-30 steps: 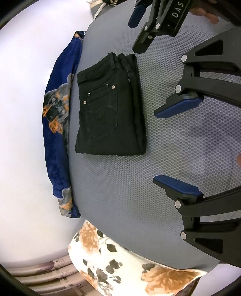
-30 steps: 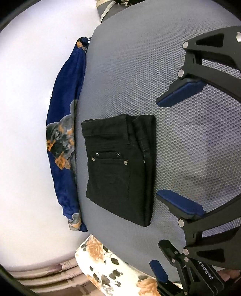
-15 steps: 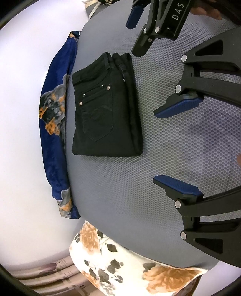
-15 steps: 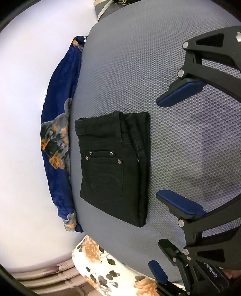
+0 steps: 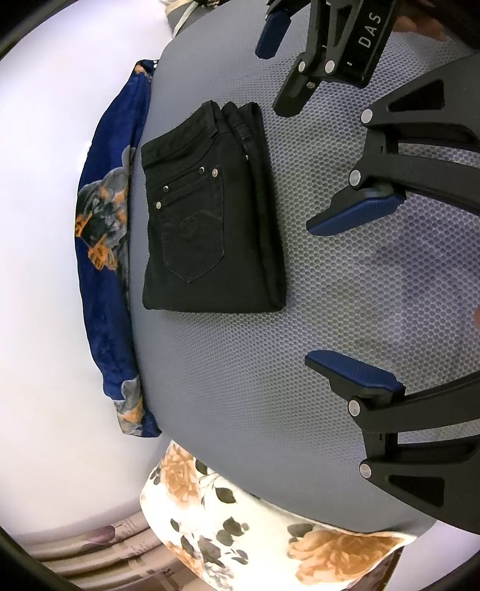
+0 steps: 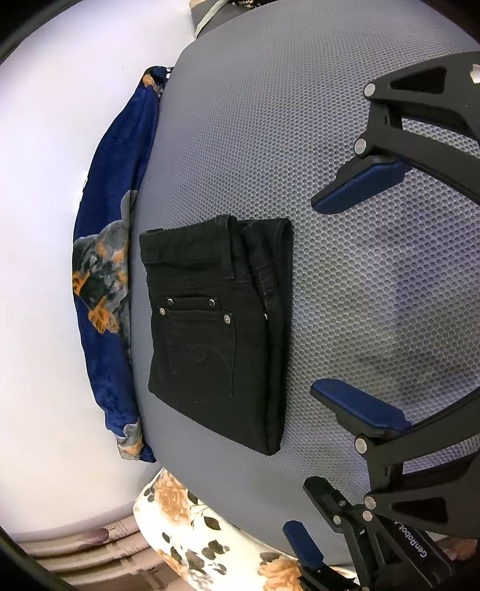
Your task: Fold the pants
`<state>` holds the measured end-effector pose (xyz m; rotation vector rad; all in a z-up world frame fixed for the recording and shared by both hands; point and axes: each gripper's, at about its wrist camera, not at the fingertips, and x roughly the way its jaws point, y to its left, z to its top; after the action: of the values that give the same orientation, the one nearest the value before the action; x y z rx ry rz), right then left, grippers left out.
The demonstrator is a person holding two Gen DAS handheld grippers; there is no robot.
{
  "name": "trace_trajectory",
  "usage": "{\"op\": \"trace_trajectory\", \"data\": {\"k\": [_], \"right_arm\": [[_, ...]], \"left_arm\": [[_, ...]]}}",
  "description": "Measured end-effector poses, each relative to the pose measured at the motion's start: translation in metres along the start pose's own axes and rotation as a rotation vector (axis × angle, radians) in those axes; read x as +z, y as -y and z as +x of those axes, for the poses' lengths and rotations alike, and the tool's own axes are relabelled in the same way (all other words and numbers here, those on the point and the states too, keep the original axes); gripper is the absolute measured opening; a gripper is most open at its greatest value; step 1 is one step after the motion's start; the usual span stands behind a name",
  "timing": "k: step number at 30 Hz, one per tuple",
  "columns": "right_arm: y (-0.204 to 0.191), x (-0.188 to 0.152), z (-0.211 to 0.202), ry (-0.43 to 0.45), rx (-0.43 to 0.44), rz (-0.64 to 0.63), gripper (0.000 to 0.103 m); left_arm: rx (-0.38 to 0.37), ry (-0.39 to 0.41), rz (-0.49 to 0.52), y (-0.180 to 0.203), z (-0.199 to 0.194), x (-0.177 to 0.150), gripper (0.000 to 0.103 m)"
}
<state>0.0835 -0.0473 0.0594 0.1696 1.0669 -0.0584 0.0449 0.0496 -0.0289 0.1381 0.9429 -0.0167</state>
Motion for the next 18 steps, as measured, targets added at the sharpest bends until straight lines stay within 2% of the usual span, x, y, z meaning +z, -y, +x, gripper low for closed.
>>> {"op": "trace_trajectory", "data": {"k": [18], "right_arm": [[0.0012,-0.0014,0.0045,-0.013,0.002,0.005,0.089]], "left_arm": [[-0.004,-0.004,0.001,0.0021,0.0038,-0.0016,0.065]]}}
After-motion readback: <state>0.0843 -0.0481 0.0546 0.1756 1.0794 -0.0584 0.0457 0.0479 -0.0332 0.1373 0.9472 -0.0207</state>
